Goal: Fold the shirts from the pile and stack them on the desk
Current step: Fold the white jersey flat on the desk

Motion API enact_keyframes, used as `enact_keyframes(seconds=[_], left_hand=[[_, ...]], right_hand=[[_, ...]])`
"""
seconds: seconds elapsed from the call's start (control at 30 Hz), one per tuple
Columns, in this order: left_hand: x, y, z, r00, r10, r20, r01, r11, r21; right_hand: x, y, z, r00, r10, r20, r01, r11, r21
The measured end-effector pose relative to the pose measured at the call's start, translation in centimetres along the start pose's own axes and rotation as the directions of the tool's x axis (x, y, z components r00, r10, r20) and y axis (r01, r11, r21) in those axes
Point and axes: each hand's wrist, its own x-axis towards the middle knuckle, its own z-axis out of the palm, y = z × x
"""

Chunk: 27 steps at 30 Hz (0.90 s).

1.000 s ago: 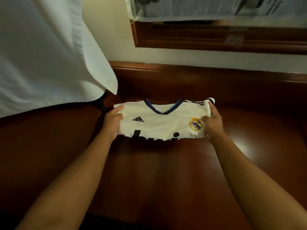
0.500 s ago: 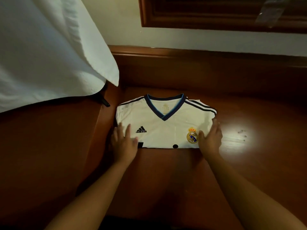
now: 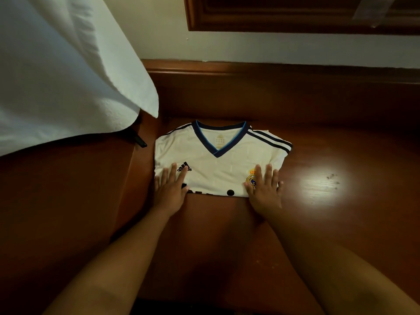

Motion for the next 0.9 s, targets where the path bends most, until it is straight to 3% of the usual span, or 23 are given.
enact_keyframes(seconds=[0.5,0.77,0.9], left_hand=[[1.3,-0.6,-0.7,0.999,-0.007,0.038,0.007,1.000,-0.008],[1.4,0.8,-0.7,0.995,0.067,0.077,-0.066,0.997,-0.027],[1.0,1.5,-0.5,1.000,0.026,0.002,-0.026,1.000,0.001]], right_hand=[[1.1,-1.3,-0.5,1.000,0.024,-0.007,-0.024,0.999,-0.044],[0.5,0.1,-0.7,0.994,0.108,-0.027,-0.109,0.993,-0.044],[1.0,0.5,-1.1,0.997,0.074,0.003,-0.074,0.997,-0.021]])
